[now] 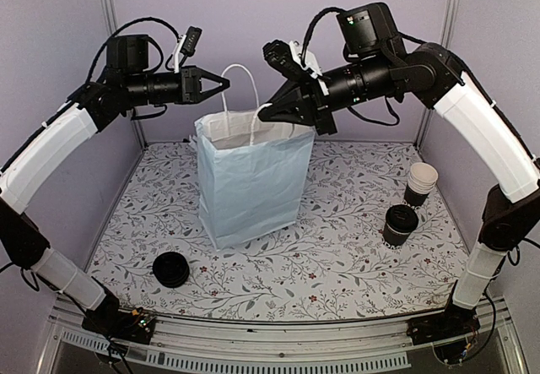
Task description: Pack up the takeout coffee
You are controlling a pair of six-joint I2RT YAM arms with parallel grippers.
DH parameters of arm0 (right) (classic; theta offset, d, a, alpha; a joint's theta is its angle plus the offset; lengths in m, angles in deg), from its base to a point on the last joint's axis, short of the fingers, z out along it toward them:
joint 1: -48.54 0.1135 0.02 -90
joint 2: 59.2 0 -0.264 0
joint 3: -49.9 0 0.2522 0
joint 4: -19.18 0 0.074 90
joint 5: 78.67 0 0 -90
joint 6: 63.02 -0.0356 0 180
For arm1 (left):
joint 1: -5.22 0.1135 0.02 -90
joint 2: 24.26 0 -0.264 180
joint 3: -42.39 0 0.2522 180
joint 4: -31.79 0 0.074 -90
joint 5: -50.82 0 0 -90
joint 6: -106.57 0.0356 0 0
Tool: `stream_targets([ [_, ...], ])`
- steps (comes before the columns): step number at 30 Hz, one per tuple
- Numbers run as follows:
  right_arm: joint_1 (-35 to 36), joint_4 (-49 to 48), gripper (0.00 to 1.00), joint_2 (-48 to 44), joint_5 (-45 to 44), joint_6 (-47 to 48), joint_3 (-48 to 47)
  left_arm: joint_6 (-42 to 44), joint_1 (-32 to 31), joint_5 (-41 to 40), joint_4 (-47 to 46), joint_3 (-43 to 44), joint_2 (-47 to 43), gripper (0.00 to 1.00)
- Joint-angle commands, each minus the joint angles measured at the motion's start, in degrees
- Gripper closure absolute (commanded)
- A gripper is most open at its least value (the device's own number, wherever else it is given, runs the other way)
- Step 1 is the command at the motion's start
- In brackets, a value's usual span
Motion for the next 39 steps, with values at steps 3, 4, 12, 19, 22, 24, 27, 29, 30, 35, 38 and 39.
stream_targets([
  [3, 1.09, 0.42, 0.96, 0.07, -2.04, 1.07, -1.09, 0.31, -0.29, -0.83, 0.02, 0.50, -0.27, 1.00],
  [4, 1.18, 0.53, 0.96, 0.11, -2.19, 1.09, -1.08, 0.46, -0.35, -0.98, 0.00, 0.28, -0.28, 1.00],
  [12, 1.31, 2.90, 0.38, 1.86, -6.28, 2.59, 2.08, 1.90, -0.49, -9.52, -0.54, -12.82, -4.94, 0.01],
  [19, 1.25, 5.42, 0.01, -1.38, -3.44, 3.63, 6.24, 5.06, -0.49, -17.74, -4.37, -21.47, -17.29, 0.00],
  [22, 1.25, 7.15, 0.01, -2.67, -3.11, 5.11, 7.65, 6.23, -0.46, -16.35, -3.86, -22.49, -19.81, 0.00],
  [24, 1.31, 7.60, 0.01, -2.55, -1.93, 5.54, 9.71, 6.78, -0.50, -15.32, -3.93, -23.70, -21.08, 0.00],
  [27, 1.49, 7.43, 0.01, -2.02, 0.52, 5.28, 12.38, 9.22, -0.45, -13.63, -2.37, -25.05, -21.93, 0.02],
  [29, 2.06, 6.69, 0.02, -1.32, 1.19, 3.89, 12.94, 11.53, -0.49, -13.13, 0.88, -24.24, -21.11, 0.06],
  [30, 2.63, 6.08, 0.05, -0.66, 0.68, 2.98, 12.98, 12.79, -0.45, -13.70, 3.41, -23.24, -20.41, 0.07],
  [35, 5.38, 3.24, 0.20, 1.86, -2.41, -0.71, 12.63, 20.20, -0.48, -15.42, 17.64, -16.03, -16.07, 0.10],
  [38, 5.91, 2.22, 0.27, 3.40, -1.68, -1.89, 12.32, 20.84, -0.41, -16.38, 19.60, -15.41, -14.95, 0.11],
  [39, 6.04, 2.27, 0.29, 3.83, -1.35, -2.02, 11.86, 20.90, -0.38, -16.54, 18.85, -15.86, -14.68, 0.13],
])
